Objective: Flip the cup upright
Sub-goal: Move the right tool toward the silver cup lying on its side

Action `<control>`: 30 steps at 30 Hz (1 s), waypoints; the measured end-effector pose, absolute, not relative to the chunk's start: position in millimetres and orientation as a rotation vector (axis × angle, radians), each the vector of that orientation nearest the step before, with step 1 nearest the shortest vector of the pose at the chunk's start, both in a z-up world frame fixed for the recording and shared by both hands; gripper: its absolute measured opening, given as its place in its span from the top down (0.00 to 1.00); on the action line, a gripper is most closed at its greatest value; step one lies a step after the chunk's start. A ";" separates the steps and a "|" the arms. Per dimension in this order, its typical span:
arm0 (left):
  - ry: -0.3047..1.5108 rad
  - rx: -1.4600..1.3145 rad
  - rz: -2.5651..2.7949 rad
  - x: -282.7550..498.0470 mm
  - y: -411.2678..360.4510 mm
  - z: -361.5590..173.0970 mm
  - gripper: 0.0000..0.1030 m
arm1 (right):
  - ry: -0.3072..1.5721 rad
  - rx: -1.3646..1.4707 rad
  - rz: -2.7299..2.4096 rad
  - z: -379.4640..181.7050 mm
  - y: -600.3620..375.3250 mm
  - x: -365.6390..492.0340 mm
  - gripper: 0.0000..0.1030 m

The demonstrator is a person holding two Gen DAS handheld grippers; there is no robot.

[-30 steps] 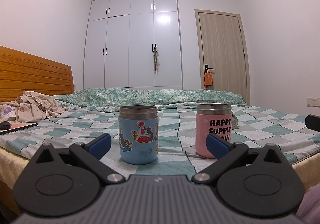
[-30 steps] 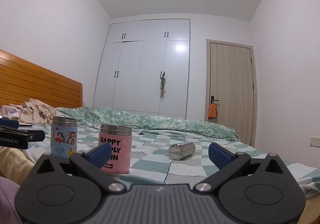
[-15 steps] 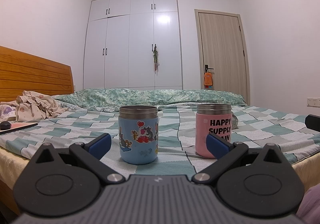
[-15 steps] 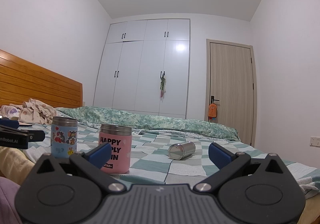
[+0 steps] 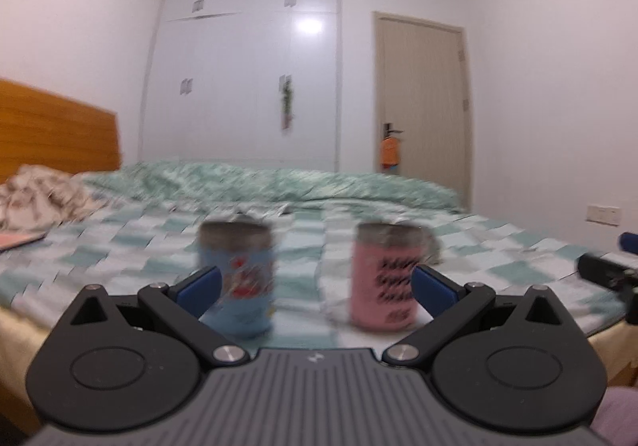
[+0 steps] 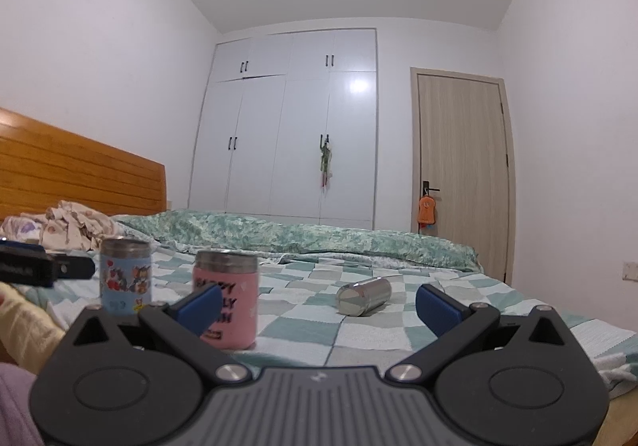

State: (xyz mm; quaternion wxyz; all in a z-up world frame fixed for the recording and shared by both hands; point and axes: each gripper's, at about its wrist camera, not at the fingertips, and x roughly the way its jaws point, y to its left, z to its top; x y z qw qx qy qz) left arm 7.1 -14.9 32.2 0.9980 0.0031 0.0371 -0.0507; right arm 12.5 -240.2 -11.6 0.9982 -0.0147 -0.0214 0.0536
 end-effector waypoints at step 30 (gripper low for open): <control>0.277 0.051 -0.227 275.5 -280.0 75.4 0.00 | 0.374 -0.070 0.043 29.4 -459.4 252.0 0.00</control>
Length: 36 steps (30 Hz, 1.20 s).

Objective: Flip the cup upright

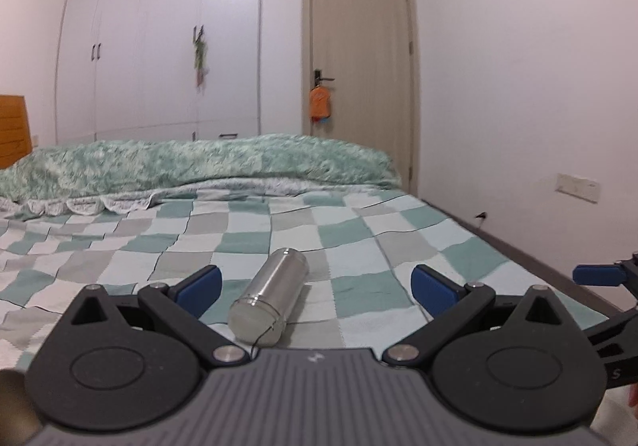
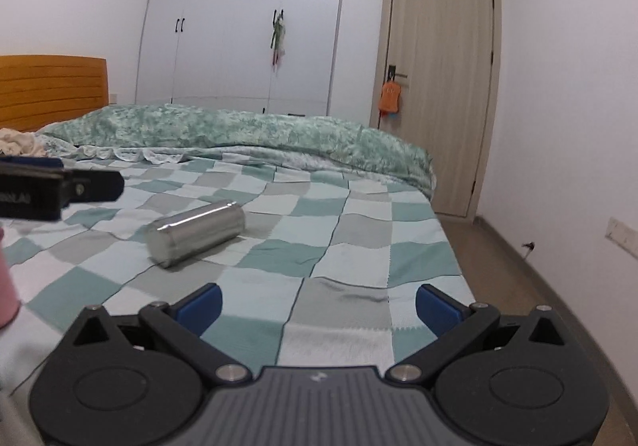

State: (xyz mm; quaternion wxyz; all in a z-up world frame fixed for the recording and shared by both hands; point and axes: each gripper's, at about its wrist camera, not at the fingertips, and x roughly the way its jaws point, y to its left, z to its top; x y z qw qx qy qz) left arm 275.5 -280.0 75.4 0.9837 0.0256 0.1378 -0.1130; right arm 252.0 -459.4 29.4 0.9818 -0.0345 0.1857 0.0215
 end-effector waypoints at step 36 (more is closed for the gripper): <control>0.838 0.297 -0.509 532.7 -247.7 7.3 0.00 | 0.506 -0.079 0.159 -10.7 -433.6 446.5 0.00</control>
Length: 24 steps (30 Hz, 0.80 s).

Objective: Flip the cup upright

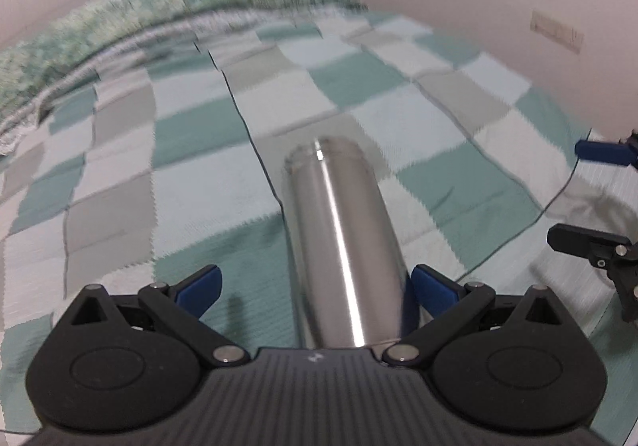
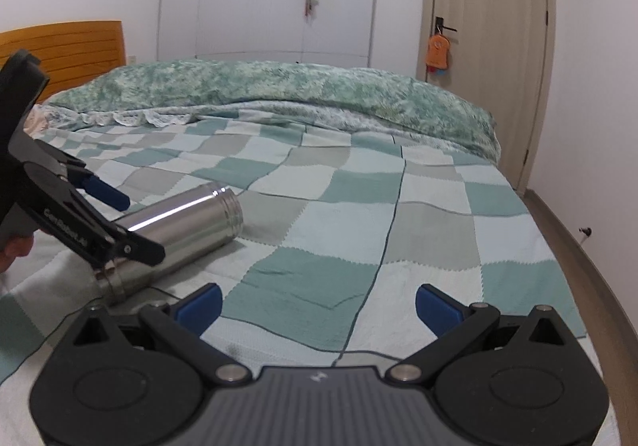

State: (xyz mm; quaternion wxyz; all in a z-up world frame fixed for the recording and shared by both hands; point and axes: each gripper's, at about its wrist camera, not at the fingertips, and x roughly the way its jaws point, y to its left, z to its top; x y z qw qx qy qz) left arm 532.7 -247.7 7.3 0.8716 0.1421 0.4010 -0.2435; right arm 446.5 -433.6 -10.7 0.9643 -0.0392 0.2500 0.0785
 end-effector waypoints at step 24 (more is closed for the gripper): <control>0.859 0.226 -0.608 392.4 -222.9 65.6 0.39 | 0.464 0.065 0.189 39.2 -408.4 335.0 0.00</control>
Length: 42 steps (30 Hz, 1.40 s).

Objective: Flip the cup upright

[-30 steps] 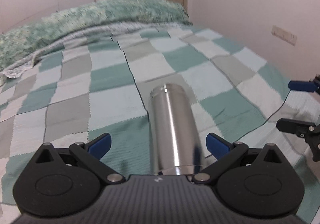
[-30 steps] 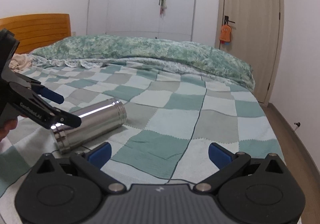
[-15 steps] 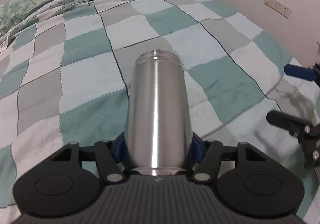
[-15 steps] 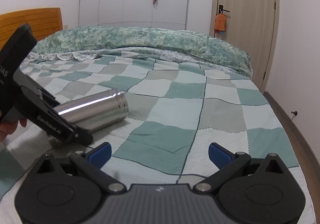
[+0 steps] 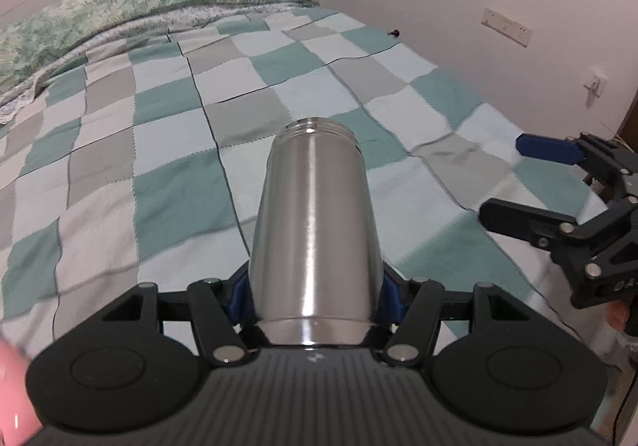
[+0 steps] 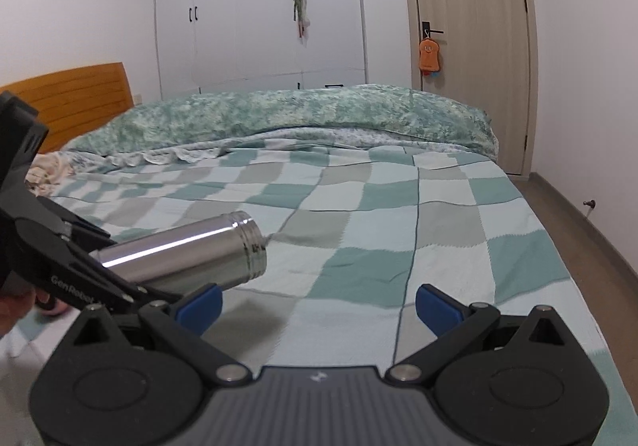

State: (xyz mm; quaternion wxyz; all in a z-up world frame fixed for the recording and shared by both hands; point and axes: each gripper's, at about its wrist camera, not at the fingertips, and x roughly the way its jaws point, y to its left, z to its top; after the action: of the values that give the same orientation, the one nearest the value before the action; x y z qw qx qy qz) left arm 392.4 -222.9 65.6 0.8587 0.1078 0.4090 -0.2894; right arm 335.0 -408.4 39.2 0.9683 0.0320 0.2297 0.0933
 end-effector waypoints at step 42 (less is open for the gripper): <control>0.705 -0.022 -0.352 190.7 -98.4 68.4 0.00 | 0.518 0.080 0.232 49.4 -337.5 160.9 0.00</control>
State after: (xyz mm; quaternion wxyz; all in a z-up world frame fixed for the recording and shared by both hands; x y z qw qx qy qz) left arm 190.7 -98.4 68.4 0.9234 -0.0107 0.3433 -0.1715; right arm 160.9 -337.5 49.4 0.9592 0.0397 0.2555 0.1142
